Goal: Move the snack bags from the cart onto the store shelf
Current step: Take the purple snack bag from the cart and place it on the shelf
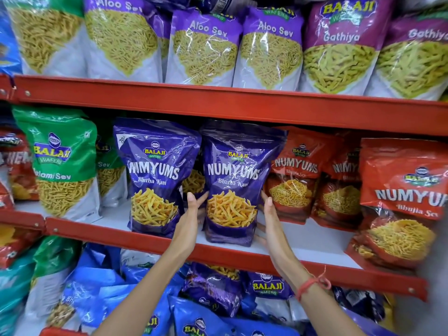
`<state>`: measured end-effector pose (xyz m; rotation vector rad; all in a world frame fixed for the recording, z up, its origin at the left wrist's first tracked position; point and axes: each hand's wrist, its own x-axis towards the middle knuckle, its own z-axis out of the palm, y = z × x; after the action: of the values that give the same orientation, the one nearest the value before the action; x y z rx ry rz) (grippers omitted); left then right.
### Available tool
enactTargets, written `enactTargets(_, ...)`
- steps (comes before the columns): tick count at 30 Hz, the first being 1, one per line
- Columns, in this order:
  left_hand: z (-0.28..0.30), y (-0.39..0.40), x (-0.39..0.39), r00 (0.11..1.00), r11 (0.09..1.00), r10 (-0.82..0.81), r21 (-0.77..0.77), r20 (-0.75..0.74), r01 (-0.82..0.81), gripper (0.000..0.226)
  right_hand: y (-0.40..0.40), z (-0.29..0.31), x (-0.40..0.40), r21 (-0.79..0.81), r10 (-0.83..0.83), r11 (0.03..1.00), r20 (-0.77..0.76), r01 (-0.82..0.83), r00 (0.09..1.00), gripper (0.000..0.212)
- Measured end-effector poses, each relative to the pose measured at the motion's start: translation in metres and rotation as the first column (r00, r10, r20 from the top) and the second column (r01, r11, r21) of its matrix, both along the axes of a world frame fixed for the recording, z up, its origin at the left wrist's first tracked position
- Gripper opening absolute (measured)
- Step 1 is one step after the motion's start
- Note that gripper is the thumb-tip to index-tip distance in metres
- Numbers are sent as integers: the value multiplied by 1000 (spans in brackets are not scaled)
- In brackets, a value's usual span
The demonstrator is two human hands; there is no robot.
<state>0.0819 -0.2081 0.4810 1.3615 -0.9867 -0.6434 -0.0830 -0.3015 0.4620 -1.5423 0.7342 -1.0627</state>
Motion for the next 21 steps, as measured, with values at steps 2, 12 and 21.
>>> enactTargets(2, 2, 12, -6, 1000, 1000, 16, 1, -13, -16, 54, 9, -1, -5, 4, -6, 1000, -4, 6, 1000, 53)
enactTargets(12, 5, 42, -12, 998, 999, 32, -6, -62, -33, 75, 40, 7, -14, -46, -15, 999, -91, 11, 996, 45)
enactTargets(21, -3, 63, -26, 986, 990, 60, -119, -157, -79, 73, 74, 5, -34, -109, -52, 992, 40, 56, 998, 51)
